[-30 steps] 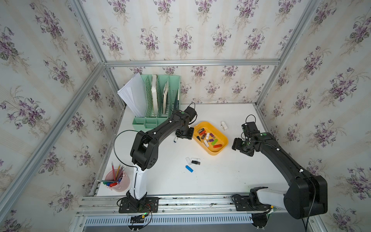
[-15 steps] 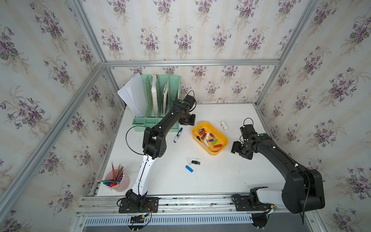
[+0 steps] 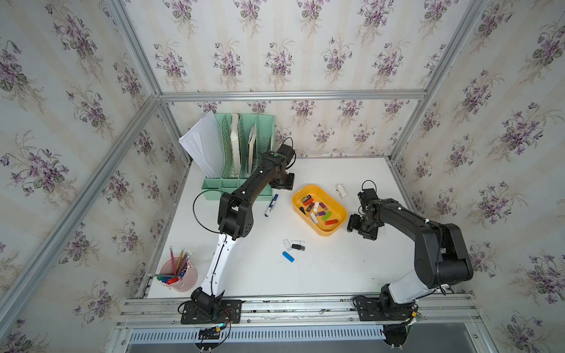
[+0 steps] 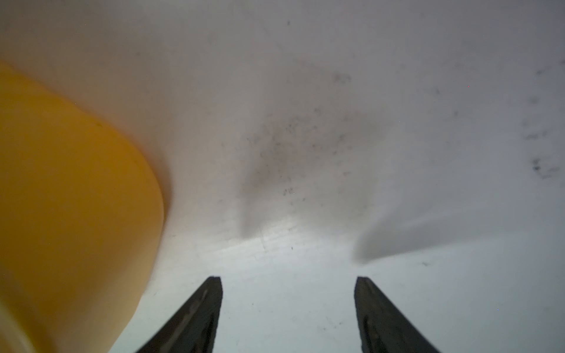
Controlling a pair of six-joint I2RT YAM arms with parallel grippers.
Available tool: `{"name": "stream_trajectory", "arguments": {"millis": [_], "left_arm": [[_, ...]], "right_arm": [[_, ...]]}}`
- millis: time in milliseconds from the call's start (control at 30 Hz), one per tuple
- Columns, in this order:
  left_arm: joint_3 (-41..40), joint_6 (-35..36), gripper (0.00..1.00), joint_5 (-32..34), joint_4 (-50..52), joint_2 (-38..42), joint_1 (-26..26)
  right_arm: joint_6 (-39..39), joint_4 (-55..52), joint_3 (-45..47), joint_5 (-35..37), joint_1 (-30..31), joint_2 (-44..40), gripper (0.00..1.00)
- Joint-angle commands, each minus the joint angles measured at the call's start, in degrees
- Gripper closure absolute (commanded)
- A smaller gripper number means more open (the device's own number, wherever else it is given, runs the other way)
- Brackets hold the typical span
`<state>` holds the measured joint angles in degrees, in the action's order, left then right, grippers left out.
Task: Put the usb flash drive into the storage box
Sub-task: Adjust the storage box at the center of the board.
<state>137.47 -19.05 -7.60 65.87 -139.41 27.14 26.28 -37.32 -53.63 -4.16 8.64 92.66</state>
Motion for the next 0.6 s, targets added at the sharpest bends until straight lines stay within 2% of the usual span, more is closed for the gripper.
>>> {"name": "stream_trajectory", "arguments": {"millis": [0,133,267,367,400,567], "left_arm": [[-3.7,0.6,0.46,-0.9,0.8,2.9,0.0],[-11.4,0.9,0.45,-0.6,-1.8,7.6,0.3],[-12.8,0.8,0.46,-0.8,-1.3,9.1,1.4],[-12.9,0.6,0.46,-0.5,-1.5,9.1,2.9],[-12.8,0.7,0.41,-0.2,-1.8,8.8,3.3],[-9.0,1.0,0.41,1.8,0.2,4.9,4.0]], "right_arm": [[-0.6,4.5,-4.6,-1.1,0.0,3.8,0.27],[-1.1,3.9,-15.5,-0.7,-0.5,12.0,0.27],[-1.5,1.3,-22.6,-0.1,-0.8,15.7,0.27],[-1.7,0.8,-22.5,-0.1,-0.8,14.4,0.27],[-1.9,0.5,-22.0,-0.1,-0.8,13.7,0.27],[-2.2,0.2,-17.2,-0.5,-0.8,8.9,0.27]]}}
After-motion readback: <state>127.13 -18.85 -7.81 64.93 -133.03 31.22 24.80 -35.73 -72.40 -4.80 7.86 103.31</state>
